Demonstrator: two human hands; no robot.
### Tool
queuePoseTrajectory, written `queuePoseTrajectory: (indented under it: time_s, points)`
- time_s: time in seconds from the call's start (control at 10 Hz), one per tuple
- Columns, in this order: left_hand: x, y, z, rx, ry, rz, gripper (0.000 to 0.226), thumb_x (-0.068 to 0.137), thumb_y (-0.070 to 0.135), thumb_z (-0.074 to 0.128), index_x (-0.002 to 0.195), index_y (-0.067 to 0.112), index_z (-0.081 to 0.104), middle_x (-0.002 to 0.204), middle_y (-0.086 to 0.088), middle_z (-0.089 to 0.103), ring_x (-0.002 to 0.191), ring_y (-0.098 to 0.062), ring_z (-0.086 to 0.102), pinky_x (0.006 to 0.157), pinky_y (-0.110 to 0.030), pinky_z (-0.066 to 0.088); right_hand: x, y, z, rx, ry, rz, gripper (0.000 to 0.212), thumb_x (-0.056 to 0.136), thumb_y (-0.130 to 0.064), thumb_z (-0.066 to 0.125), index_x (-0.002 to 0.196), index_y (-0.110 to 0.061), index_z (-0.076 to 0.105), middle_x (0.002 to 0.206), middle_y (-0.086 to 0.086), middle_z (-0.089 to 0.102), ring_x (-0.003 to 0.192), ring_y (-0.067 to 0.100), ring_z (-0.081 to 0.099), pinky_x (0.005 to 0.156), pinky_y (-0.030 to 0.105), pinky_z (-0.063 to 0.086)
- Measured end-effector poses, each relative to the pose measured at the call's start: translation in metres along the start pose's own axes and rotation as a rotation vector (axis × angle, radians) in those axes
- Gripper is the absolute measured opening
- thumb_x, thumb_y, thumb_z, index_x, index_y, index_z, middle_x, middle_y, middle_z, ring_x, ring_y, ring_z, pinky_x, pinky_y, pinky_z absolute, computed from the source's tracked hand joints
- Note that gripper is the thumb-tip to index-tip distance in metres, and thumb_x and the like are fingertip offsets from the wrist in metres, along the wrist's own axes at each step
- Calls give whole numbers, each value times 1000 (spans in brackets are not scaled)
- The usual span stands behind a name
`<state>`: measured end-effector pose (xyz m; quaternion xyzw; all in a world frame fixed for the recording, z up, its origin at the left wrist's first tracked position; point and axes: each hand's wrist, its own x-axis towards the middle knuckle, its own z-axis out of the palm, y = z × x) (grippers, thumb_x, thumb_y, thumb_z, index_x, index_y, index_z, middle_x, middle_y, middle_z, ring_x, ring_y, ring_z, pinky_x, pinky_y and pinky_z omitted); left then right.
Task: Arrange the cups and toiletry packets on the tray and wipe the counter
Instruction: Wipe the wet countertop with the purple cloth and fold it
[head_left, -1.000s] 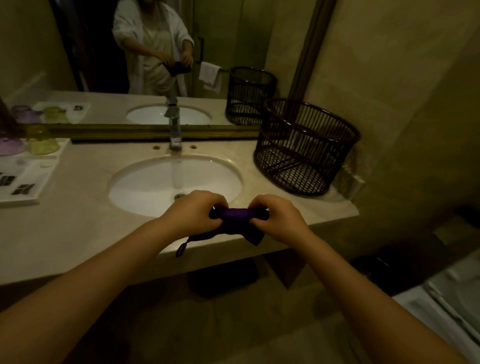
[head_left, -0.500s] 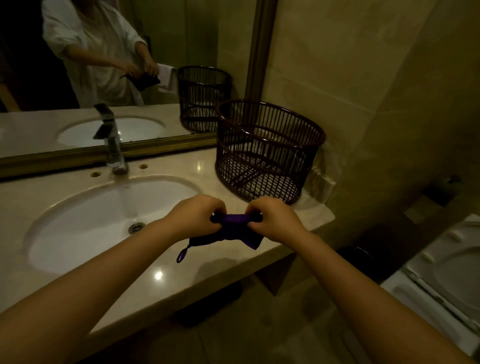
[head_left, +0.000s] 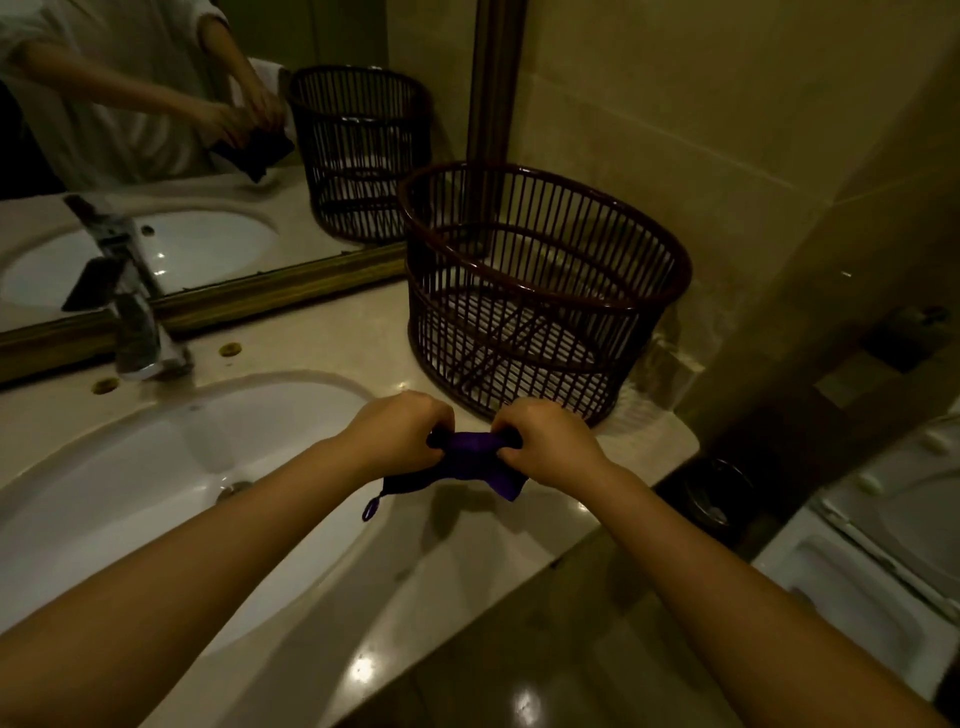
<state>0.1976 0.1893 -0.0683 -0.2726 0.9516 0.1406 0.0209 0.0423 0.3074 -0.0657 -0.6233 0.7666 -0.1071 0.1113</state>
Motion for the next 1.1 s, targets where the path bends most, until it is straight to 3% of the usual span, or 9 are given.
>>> queuePoseTrajectory:
  time_s: [0.4,0.6,1.1]
  points:
    - [29,1,59,3,-45,60,23,81,28,57,101,18,61,99,-4,65,86,-21,58,62,-29,43,11,39,48,75,-125,115,20,77,-14,63,96,-15,63,101,7,62,89,23,58,63,29,41]
    - [28,-3,74,-71,-90,41,27,80,26,59,106,16,61,101,-7,64,88,-20,57,66,-30,46,13,44,62,144,-209,166,23,74,-14,64,97,-17,63,101,6,64,89,22,60,71,35,51]
    - [33,13,50,-138,-133,30,35,82,32,62,114,19,58,111,-5,62,94,-17,57,81,-34,52,2,54,30,208,-160,174,24,76,-20,70,99,-17,66,101,3,67,87,15,60,74,31,53]
